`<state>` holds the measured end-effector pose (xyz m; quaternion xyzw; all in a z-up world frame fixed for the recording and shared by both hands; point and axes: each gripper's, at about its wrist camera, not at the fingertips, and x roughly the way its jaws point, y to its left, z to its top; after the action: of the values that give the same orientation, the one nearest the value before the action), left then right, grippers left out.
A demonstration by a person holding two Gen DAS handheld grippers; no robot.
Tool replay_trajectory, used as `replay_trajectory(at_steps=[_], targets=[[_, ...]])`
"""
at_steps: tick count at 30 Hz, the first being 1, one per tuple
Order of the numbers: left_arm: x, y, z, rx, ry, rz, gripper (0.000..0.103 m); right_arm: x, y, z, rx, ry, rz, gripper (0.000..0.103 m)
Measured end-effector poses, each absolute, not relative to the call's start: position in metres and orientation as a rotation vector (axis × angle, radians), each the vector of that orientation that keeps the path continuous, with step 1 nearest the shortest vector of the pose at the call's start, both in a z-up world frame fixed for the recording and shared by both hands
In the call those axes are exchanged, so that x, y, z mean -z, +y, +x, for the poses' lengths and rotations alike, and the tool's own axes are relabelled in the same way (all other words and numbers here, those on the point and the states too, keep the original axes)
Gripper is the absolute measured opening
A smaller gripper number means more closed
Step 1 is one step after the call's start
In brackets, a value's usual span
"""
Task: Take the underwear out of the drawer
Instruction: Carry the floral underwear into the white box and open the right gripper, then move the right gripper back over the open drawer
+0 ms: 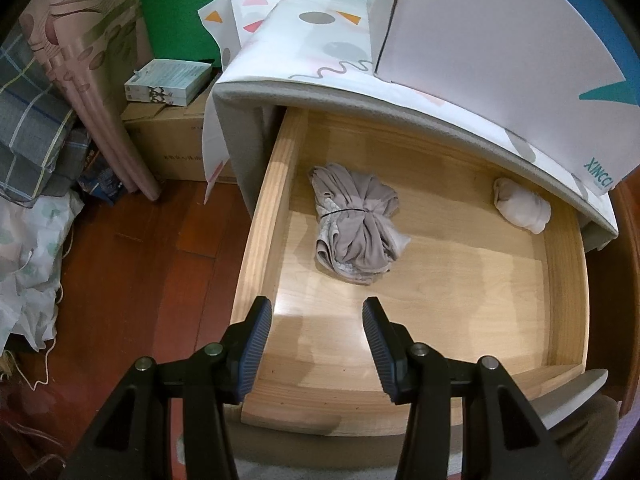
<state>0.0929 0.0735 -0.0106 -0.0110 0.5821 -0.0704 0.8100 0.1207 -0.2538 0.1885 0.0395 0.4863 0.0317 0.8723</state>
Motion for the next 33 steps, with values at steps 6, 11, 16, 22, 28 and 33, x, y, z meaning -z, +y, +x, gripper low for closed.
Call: replay_trajectory(at_steps=[6,11,16,22,28,33], targets=[[0.010,0.076,0.093,0.147,1.239,-0.044,0.049,-0.174,-0.252,0.162,-0.032,1.049,0.082,0.032],[0.009,0.078,0.094,0.144,1.239,-0.051,0.048,-0.143,-0.255,0.185,0.000,1.105,0.099,0.034],[0.009,0.078,0.094,0.142,1.238,-0.051,0.048,-0.128,-0.257,0.192,0.015,1.112,0.116,0.047],[0.008,0.080,0.095,0.134,1.239,-0.060,0.048,-0.143,-0.261,0.181,0.003,1.056,0.126,0.059],[0.008,0.079,0.095,0.134,1.237,-0.051,0.048,-0.152,-0.265,0.137,-0.033,0.987,0.171,0.063],[0.009,0.082,0.095,0.132,1.240,-0.062,0.049,-0.132,-0.271,0.094,-0.051,0.982,0.234,0.063]])
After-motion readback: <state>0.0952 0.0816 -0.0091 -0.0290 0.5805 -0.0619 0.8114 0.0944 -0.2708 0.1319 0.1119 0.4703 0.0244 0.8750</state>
